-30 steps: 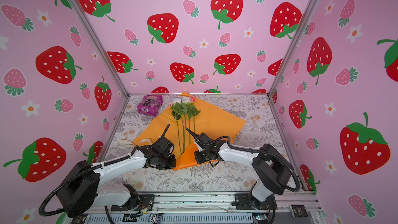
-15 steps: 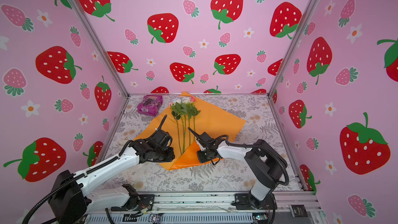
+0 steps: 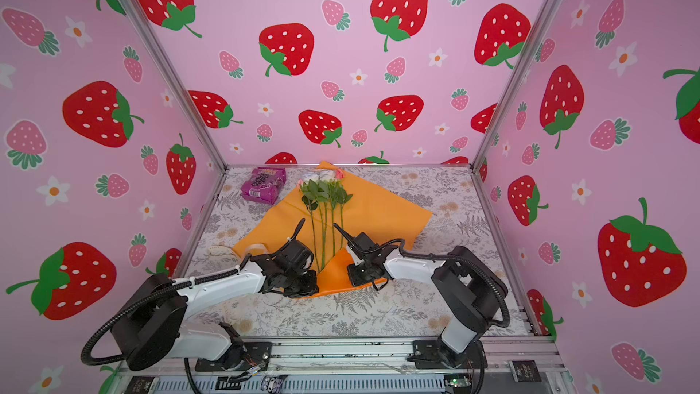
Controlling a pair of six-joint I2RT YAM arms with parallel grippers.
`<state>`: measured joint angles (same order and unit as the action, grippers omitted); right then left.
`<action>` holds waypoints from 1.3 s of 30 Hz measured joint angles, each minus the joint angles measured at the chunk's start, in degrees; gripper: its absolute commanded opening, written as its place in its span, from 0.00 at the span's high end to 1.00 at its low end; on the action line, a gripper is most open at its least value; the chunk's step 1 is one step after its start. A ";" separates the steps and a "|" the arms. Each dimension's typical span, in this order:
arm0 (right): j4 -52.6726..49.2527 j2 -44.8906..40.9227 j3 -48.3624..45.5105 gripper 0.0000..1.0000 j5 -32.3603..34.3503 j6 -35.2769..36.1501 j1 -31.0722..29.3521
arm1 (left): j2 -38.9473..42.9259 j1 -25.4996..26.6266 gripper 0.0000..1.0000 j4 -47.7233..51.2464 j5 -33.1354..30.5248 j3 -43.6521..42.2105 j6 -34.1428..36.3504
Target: Tie the bouquet of fake flowers
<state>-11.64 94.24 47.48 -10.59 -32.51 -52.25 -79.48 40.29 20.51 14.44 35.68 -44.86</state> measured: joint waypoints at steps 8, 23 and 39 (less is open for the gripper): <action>0.37 -0.68 -0.72 0.77 0.02 -0.46 0.79 | 5.14 0.00 0.83 0.24 -2.56 -4.46 -2.51; 14.19 0.48 1.16 0.81 -8.31 -8.74 -7.52 | 5.86 0.00 0.85 -0.66 -3.34 -5.22 -3.54; 15.65 9.38 4.98 0.84 -10.84 -9.51 -9.53 | 7.37 -1.66 0.85 -0.94 -4.48 -6.19 -4.15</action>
<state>4.01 103.61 52.47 -21.43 -42.02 -61.78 -72.12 38.63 19.57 9.96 29.50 -49.01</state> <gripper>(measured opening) 0.165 0.151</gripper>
